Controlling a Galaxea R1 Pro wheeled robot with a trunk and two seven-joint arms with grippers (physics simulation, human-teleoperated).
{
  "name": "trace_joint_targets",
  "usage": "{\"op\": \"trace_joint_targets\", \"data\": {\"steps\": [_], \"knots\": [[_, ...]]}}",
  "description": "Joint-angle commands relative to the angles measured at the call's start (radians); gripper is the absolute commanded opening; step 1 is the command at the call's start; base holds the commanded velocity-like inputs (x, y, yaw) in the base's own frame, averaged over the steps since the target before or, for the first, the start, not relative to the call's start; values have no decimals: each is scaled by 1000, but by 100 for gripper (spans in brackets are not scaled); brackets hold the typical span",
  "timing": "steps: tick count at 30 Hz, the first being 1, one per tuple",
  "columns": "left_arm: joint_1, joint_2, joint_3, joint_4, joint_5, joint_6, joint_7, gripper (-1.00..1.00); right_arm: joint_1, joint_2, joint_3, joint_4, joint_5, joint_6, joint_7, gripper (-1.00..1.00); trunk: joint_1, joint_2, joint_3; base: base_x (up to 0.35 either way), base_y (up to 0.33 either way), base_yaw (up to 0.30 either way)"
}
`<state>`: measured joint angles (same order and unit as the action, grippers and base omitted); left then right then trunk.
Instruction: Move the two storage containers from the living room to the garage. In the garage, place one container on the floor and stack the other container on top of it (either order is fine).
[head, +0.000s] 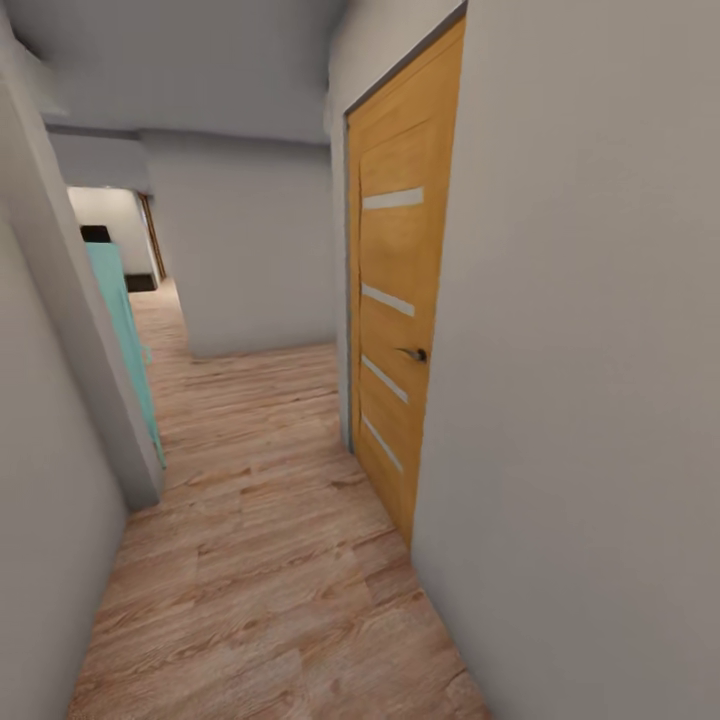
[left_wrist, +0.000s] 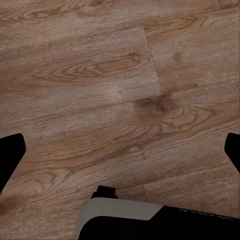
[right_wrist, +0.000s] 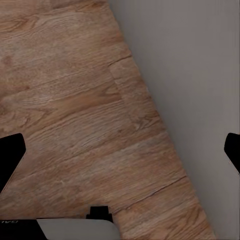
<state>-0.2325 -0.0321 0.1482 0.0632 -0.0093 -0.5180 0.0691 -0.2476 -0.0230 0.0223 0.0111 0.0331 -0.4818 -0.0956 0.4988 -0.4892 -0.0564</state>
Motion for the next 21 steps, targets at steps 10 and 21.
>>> {"op": "trace_joint_targets", "data": {"steps": [10, 21], "knots": [[-2, 1, 4, 4, -1, -7, 3, 100, -1, 0, 3, 1, 4, -3, -6, 100, 1, -2, -2, 326, 0, 299], [-2, 0, 4, 4, -1, -7, 3, 100, -1, 0, 3, 1, 4, -3, -6, 100, 1, -2, -2, 326, 0, 299]]}}
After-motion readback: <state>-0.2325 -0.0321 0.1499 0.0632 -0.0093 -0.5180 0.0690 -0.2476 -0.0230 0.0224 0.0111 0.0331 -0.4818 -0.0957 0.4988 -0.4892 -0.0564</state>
